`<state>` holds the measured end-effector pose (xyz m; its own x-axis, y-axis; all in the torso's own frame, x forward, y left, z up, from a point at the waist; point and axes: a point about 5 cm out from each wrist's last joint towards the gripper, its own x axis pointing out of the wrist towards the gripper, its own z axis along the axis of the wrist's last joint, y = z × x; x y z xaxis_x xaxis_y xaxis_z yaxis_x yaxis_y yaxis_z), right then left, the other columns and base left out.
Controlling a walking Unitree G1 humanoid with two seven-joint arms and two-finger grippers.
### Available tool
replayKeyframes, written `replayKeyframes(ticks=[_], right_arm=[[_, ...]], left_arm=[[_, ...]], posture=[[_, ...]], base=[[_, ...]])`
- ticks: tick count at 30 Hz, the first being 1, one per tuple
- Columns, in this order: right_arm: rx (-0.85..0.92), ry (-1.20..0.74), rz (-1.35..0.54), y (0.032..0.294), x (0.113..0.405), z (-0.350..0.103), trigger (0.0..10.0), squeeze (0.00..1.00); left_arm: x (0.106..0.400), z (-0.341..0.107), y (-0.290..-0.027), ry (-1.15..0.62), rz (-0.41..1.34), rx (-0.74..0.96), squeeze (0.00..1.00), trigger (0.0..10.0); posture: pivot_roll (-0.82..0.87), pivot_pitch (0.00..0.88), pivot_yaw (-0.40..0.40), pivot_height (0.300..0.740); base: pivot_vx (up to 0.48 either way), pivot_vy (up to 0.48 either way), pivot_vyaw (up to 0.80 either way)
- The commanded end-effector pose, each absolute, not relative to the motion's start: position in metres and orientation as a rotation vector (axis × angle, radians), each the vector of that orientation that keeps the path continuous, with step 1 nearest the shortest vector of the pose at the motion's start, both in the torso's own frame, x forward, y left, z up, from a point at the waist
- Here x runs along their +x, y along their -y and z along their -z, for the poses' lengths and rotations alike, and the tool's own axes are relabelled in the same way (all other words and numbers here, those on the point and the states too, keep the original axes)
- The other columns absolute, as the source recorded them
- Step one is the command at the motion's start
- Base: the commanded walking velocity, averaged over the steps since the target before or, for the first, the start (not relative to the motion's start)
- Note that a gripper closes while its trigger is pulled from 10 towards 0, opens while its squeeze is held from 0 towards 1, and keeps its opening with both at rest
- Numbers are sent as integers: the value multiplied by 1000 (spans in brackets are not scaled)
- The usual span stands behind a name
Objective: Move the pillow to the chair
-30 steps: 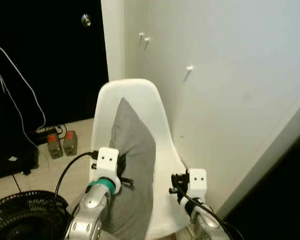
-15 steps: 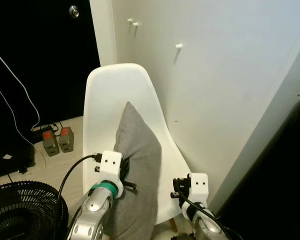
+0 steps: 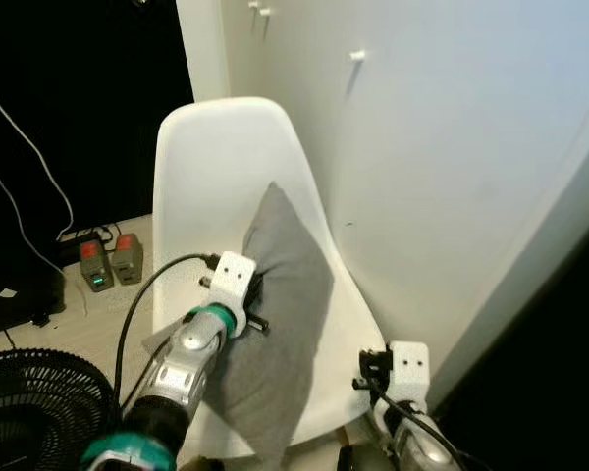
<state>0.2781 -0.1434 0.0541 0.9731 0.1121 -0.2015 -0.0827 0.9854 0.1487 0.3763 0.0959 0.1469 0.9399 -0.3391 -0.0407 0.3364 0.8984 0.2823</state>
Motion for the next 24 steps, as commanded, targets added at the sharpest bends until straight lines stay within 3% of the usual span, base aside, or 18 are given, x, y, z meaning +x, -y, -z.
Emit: replayKeyframes(ticks=[1, 5, 6, 13, 22, 23, 24], right_arm=[[151, -235, -92, 143, 273, -50, 10000, 0], [152, -232, -89, 143, 272, -51, 10000, 0], [153, -233, -87, 142, 272, -50, 10000, 0], [153, -238, -103, 136, 277, -51, 10000, 0], [140, -232, -128, 135, 285, -55, 10000, 0], [139, -231, -130, 135, 286, -56, 10000, 0], [139, -231, -130, 135, 286, -56, 10000, 0]], left_arm=[[379, -158, -92, 77, 352, 331, 0, 10000], [381, -159, -89, 69, 385, 332, 0, 10000], [380, -158, -87, 67, 414, 323, 1000, 10000], [384, -167, -91, 121, 434, 331, 1000, 10000], [400, -207, -113, 242, 315, 317, 1000, 10000], [401, -217, -119, 275, 290, 312, 0, 10000], [401, -217, -119, 275, 290, 312, 0, 10000]], posture=[[-124, 105, 109, 621], [-130, 103, 114, 621], [-127, 99, 113, 621], [-108, 82, 89, 621], [-97, 65, 70, 621], [-96, 56, 66, 621], [-96, 56, 66, 621]], base=[[0, 0, 0], [0, 0, 0], [0, 0, 0], [0, 0, 0], [0, 0, 0], [0, 0, 0], [0, 0, 0]])
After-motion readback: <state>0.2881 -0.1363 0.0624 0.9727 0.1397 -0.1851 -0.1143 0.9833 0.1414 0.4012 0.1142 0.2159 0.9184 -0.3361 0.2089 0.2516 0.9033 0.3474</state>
